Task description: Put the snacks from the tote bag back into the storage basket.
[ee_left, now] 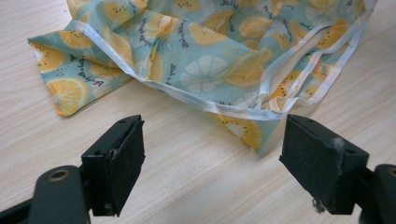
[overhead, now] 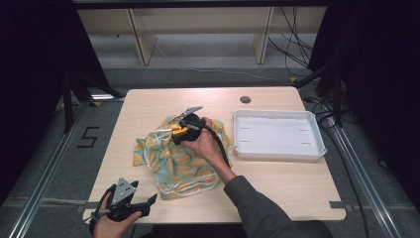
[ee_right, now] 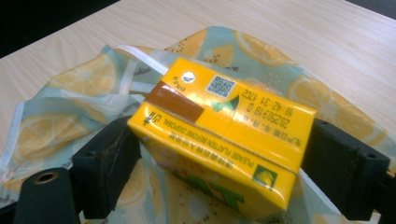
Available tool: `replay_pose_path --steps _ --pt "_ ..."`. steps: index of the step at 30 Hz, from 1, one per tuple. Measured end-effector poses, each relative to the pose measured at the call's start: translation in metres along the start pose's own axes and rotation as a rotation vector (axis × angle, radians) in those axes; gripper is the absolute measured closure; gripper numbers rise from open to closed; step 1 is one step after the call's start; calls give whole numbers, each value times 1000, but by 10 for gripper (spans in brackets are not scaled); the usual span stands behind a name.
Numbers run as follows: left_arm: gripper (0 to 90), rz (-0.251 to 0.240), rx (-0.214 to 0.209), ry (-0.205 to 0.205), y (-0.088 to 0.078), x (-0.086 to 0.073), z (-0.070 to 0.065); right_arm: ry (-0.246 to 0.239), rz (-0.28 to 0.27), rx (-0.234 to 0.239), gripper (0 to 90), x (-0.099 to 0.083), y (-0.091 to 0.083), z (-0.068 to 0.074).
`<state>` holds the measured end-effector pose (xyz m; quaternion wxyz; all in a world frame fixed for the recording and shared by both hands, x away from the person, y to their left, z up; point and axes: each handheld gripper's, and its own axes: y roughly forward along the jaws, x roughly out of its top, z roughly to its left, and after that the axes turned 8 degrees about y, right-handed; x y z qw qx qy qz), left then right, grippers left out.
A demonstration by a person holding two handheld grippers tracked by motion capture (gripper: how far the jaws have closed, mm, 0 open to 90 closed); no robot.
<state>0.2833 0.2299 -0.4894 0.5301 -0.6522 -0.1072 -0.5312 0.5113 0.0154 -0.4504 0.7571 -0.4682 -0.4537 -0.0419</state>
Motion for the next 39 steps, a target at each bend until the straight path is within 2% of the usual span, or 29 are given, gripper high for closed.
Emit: replay_pose_path --steps 1,2,4,7,8,9,10,11,13,14,15,17,18,19,21,22,23,27,29,30,31,33,35,37,38,39 --pt "207 -1 -2 -1 0 0 0 -9 -12 -12 159 0 3 0" --pt "208 -2 -1 -2 0 0 0 -11 2 -7 160 1 3 0" --pt "207 -2 -2 -1 0 0 0 14 -9 -12 161 1 6 1" --pt "207 0 -3 4 0 0 0 16 -5 -11 162 1 9 0" --pt "207 1 -10 5 1 -1 1 3 -4 -14 162 2 10 -1" --pt "207 3 -8 10 1 -1 1 27 6 -12 161 2 10 0" --pt "207 3 -7 13 0 -1 1 24 -4 -11 161 1 12 0" --pt "207 0 -6 6 1 -1 1 13 -2 -12 163 2 12 -2" --pt "207 -2 -6 4 1 -1 1 34 -9 -10 164 1 15 0" --pt "207 -2 -6 4 1 -1 1 20 6 -12 164 1 14 0" --pt "207 -4 -8 -6 1 -1 1 13 -6 -17 166 1 17 0" --pt "207 -4 -8 -6 1 -1 1 30 13 -15 166 1 16 -1" --pt "208 -3 -9 -3 1 -1 1 32 -16 -11 165 0 20 -1" --pt "207 -2 -9 -2 1 -1 1 26 6 -14 165 1 19 -2" --pt "208 12 0 15 1 -1 2 35 17 -12 164 0 21 0" --pt "207 4 -11 14 1 -1 1 27 2 -28 165 -1 23 -1" --pt "208 6 -8 2 2 -2 0 28 20 -15 169 0 22 -1" --pt "208 2 -9 0 2 -2 0 41 11 -12 173 -1 23 0" --pt "208 4 -12 -7 2 -2 -1 8 13 -20 178 0 23 -1" --pt "208 5 -15 -1 3 -2 0 17 20 -26 182 0 22 1" --pt "208 8 -17 4 3 -2 -1 -14 -2 -31 185 0 24 0" --pt "208 11 -18 5 4 -3 -1 0 19 -31 188 0 22 2" --pt "210 15 -23 11 4 -3 -1 -39 14 -48 192 0 22 3" --pt "211 11 -24 2 4 -3 -1 0 25 -55 194 0 20 6" --pt "212 11 -24 2 4 -3 -1 0 25 -55 194 0 20 6" --pt "211 13 -18 2 4 -3 -1 -23 9 -90 195 0 21 5"
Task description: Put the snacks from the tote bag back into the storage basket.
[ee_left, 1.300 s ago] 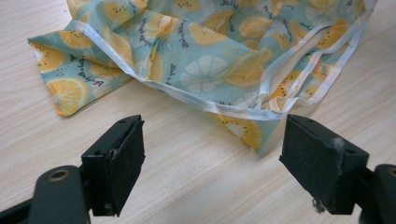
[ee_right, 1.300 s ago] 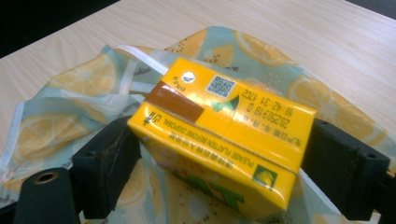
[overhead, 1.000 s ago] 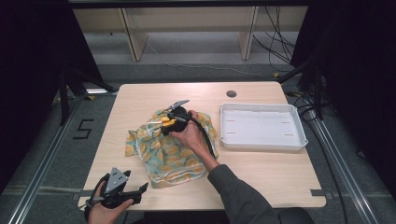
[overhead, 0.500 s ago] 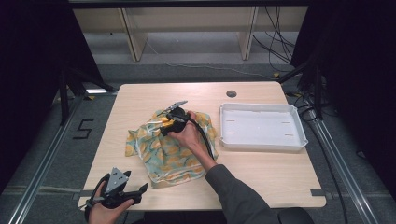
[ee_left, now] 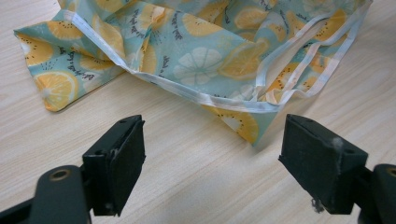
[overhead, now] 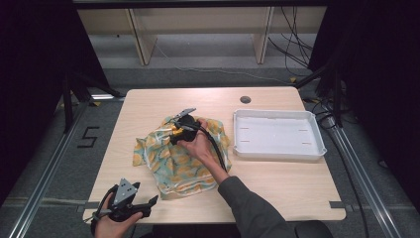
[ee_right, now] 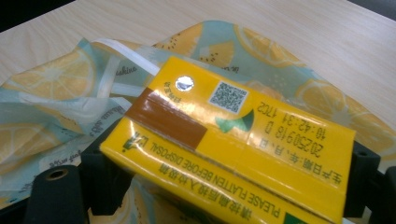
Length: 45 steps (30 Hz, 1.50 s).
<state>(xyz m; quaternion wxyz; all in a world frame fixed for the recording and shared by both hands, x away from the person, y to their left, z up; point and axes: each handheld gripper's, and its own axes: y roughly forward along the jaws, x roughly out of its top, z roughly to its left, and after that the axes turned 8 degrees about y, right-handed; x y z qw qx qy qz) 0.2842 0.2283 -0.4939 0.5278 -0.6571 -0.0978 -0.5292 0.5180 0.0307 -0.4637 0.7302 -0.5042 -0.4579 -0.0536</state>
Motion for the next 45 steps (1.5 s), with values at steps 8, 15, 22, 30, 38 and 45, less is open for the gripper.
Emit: replay_pose_path --steps 8,15,22,30,38,45 --pt "214 4 -10 5 1 0 0 10 -3 -4 197 4 -5 1" --pt "216 5 -13 5 1 0 0 3 -22 10 197 19 -25 1" --pt "216 -3 -10 -4 1 0 0 -11 -35 45 197 30 -42 1" --pt "216 -1 -2 -2 0 0 1 -31 -51 56 197 43 -68 2" --pt "216 -2 0 -2 0 0 1 -68 -70 52 198 51 -94 -3" --pt "215 -20 7 -22 -4 1 7 -76 -55 33 198 47 -115 -15"
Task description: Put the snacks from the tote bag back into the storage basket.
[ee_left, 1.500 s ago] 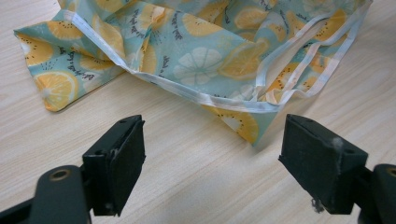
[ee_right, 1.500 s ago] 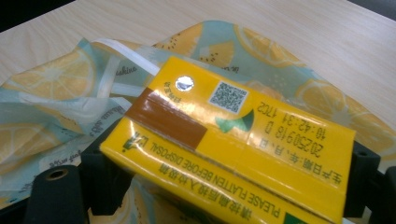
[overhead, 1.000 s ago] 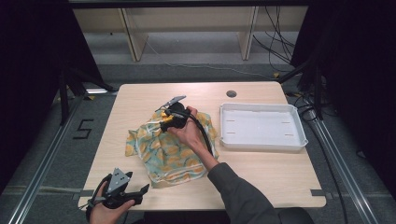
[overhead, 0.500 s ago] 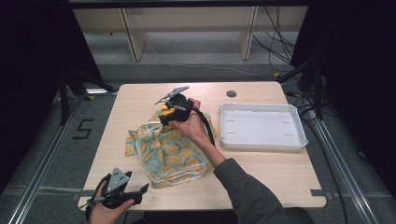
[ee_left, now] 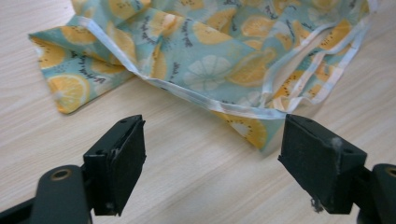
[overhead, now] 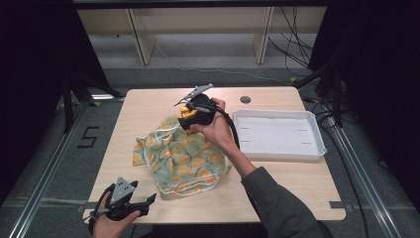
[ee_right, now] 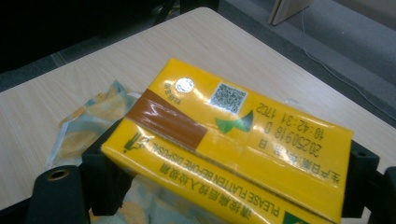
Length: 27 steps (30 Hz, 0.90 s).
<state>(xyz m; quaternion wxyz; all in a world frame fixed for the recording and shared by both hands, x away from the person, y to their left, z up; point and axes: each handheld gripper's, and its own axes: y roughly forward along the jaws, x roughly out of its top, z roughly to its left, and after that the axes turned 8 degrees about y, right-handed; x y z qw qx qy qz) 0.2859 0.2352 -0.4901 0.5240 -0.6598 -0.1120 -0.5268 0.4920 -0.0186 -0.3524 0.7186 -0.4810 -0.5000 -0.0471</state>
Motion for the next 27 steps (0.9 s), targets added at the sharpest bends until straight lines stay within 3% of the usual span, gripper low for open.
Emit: replay_pose_path --steps 2,5,6,8,17,18,19,20,21,23,25,27 --pt "214 0 9 -3 -1 -1 1 25 7 -2 198 -3 -6 -5" --pt "214 0 4 0 0 -1 0 18 -10 -17 198 -8 -14 -15" --pt "214 3 2 1 0 -1 -1 38 -17 -20 198 -10 -16 -17" --pt "214 0 0 2 1 -1 -1 30 3 -13 198 -11 -19 -23" --pt "214 16 7 -4 3 -2 -3 77 -15 -80 198 -30 -40 -60" --pt "214 17 6 2 2 -2 -3 82 -12 -82 198 -31 -43 -63" --pt "214 37 2 42 1 -2 0 96 -14 -87 198 -33 -44 -66" --pt "214 37 2 42 1 -2 0 91 -18 -95 198 -35 -46 -70" --pt "214 12 -1 2 3 -2 -3 102 -28 -103 198 -38 -47 -74" --pt "214 19 -1 19 2 -2 -1 99 -26 -108 198 -41 -49 -80" --pt "214 14 4 -5 3 -2 -3 126 -9 -113 198 -46 -53 -84" --pt "214 15 3 11 3 -2 -2 138 -8 -118 198 -50 -55 -90"
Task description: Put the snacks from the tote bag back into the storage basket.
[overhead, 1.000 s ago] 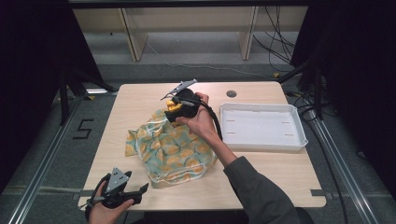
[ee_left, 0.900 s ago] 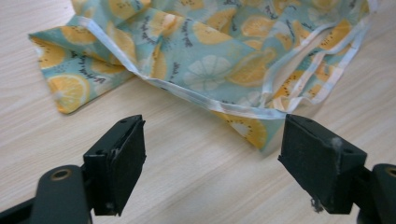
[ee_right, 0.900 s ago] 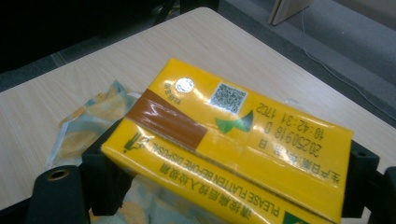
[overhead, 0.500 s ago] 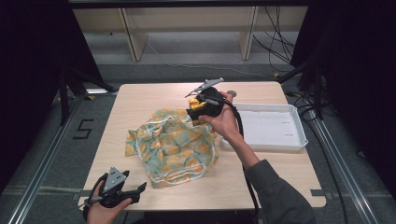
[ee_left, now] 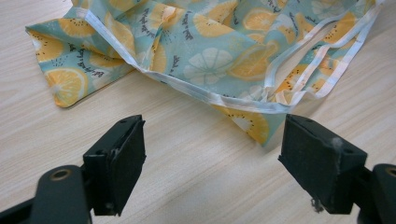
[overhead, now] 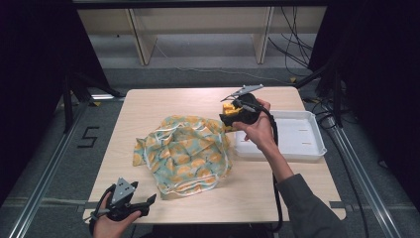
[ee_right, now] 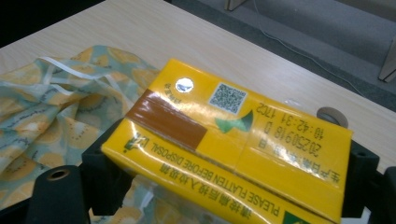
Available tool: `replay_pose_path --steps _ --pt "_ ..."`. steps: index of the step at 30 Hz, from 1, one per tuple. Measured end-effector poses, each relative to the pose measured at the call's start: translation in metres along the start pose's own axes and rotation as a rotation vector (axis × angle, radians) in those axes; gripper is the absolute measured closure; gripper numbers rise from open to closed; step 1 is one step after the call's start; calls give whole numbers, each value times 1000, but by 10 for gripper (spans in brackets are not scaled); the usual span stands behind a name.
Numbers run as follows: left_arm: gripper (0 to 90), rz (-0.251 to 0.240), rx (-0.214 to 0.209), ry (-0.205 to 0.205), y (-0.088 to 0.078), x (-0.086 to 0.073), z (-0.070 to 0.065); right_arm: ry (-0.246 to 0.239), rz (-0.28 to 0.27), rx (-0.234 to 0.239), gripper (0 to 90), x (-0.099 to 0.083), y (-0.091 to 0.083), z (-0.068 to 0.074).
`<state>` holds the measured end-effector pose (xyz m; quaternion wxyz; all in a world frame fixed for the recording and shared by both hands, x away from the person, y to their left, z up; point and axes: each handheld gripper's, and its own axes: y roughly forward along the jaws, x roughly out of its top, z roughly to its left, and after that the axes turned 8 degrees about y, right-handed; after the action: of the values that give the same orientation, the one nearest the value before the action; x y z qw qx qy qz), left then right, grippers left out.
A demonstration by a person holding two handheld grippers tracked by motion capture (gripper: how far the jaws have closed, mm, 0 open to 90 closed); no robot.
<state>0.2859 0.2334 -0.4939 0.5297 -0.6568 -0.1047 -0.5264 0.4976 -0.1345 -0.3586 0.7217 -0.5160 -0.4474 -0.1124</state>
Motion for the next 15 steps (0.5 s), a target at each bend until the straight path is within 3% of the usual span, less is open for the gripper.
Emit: replay_pose_path --steps 1,3,4,14,15 --pt "214 -5 -2 -13 1 0 -1 3 0 -4 198 -2 -1 -3" --pt "214 9 5 15 0 0 1 2 1 -15 198 -6 -1 -8" --pt "214 -5 -1 0 1 0 0 6 -1 -15 198 -8 -1 -11" --pt "214 7 2 -8 1 -1 -1 36 18 -41 198 -32 1 -29" --pt "214 7 2 -8 1 -1 -1 36 -1 -45 198 -34 3 -31"
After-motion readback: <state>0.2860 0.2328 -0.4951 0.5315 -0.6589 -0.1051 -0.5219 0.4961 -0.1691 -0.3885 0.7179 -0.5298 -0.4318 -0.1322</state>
